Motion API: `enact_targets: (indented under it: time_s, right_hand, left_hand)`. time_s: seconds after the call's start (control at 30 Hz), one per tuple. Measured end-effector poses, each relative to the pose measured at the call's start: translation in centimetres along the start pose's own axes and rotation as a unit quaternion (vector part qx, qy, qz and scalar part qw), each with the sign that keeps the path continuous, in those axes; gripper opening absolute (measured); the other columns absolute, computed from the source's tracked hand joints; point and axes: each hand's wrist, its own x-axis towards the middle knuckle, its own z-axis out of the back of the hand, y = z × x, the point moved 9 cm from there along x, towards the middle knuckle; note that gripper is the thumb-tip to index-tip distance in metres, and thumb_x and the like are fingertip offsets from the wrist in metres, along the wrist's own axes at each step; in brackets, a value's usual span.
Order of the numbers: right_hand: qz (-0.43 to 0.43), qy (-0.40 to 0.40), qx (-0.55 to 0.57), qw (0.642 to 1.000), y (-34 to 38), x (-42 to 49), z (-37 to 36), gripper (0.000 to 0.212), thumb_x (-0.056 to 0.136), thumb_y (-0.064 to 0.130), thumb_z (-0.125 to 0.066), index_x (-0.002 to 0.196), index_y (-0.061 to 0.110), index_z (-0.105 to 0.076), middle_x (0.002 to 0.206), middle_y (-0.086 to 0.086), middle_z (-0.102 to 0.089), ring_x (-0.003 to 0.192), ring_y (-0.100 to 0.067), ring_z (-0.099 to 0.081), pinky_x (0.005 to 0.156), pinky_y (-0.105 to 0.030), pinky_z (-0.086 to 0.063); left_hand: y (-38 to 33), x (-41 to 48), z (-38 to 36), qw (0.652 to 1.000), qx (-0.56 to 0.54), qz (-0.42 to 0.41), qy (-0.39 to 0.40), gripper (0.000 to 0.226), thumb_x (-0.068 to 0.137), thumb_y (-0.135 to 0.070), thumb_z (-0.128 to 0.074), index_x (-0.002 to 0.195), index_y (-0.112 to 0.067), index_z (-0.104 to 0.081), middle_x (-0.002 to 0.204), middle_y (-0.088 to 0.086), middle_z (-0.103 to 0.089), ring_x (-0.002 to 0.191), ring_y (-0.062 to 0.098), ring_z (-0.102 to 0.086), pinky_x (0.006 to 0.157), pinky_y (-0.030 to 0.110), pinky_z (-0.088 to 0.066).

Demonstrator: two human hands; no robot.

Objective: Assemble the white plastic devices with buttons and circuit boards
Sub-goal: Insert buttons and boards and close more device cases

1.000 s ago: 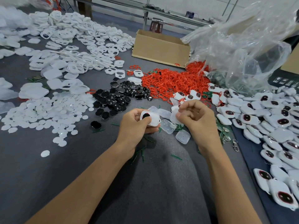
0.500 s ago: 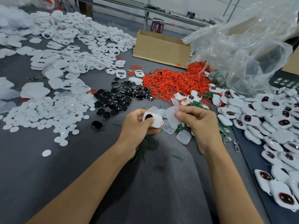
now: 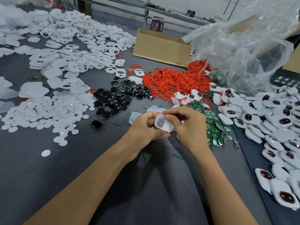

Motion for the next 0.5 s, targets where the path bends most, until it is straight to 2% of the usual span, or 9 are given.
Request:
enact_targets:
  time_s: [0.07, 0.27, 0.5]
  right_hand:
    - [0.011, -0.006, -0.015, 1.0, 0.05, 0.0, -0.03, 0.025, 0.075, 0.003, -0.071, 0.077, 0.028, -0.072, 0.075, 0.017, -0.067, 0.073, -0.002, -0.061, 0.069, -0.015, -0.045]
    - [0.066, -0.01, -0.083, 0.994, 0.61, -0.12, -0.43, 0.013, 0.074, 0.003, -0.071, 0.078, 0.015, -0.074, 0.075, 0.006, -0.066, 0.07, -0.006, -0.053, 0.069, -0.013, -0.039]
    - [0.08, -0.013, -0.099, 0.992, 0.85, -0.08, -0.67, 0.013, 0.076, 0.003, -0.073, 0.084, 0.013, -0.077, 0.08, -0.003, -0.065, 0.075, -0.015, -0.056, 0.07, -0.024, -0.042]
  left_hand:
    - [-0.04, 0.04, 0.02, 1.0, 0.002, -0.003, -0.002, 0.047, 0.077, 0.018, -0.065, 0.12, 0.001, -0.056, 0.111, 0.022, -0.068, 0.097, 0.024, -0.066, 0.096, 0.044, -0.052]
    - [-0.05, 0.01, -0.03, 1.0, -0.017, -0.002, 0.001, 0.048, 0.078, 0.02, -0.062, 0.122, 0.001, -0.056, 0.116, 0.024, -0.065, 0.097, 0.023, -0.064, 0.094, 0.041, -0.053]
    - [0.09, 0.27, 0.17, 0.998, -0.061, 0.0, -0.001, 0.041, 0.084, 0.018, -0.057, 0.122, 0.004, -0.055, 0.108, 0.02, -0.066, 0.094, 0.023, -0.066, 0.087, 0.034, -0.057]
